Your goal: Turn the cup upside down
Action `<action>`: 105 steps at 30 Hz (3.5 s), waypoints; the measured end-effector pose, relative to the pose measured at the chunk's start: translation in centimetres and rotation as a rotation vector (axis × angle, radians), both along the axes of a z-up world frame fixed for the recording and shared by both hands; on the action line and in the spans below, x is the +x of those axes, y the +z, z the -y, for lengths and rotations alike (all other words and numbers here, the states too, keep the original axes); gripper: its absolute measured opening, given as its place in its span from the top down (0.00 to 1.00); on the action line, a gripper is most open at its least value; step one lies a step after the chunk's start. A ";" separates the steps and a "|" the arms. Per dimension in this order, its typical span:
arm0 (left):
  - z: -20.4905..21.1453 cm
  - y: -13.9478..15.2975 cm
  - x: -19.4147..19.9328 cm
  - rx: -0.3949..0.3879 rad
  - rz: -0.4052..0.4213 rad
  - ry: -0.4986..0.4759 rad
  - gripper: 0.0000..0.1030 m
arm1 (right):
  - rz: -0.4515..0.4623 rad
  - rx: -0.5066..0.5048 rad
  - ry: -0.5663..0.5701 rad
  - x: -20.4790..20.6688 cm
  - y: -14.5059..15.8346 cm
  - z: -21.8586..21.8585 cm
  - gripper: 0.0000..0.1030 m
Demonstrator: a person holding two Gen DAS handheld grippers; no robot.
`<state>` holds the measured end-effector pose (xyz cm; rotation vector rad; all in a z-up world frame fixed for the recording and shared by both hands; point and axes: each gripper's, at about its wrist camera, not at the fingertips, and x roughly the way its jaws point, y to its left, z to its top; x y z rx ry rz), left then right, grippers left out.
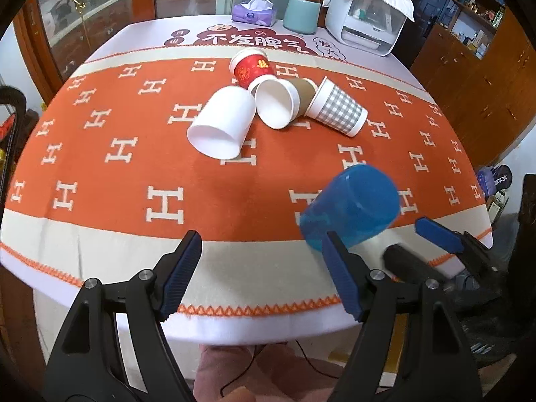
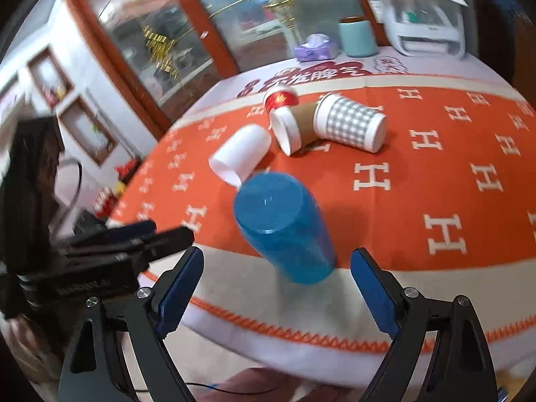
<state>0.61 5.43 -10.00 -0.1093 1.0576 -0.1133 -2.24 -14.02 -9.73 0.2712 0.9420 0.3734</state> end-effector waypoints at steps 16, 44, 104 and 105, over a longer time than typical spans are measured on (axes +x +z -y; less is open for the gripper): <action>1.9 12.8 -0.9 0.082 0.162 0.068 0.21 | 0.100 -0.125 -0.058 -0.5 15.6 0.0 0.11; 3.6 12.3 -1.9 0.148 0.138 0.090 0.21 | 0.048 -0.141 -0.129 -1.5 14.9 2.0 0.10; 3.1 10.7 0.3 0.164 0.090 0.090 0.21 | -0.016 -0.134 -0.124 1.3 12.2 1.7 0.10; 3.1 10.7 0.3 0.164 0.090 0.090 0.21 | -0.017 -0.134 -0.124 1.3 12.1 1.6 0.10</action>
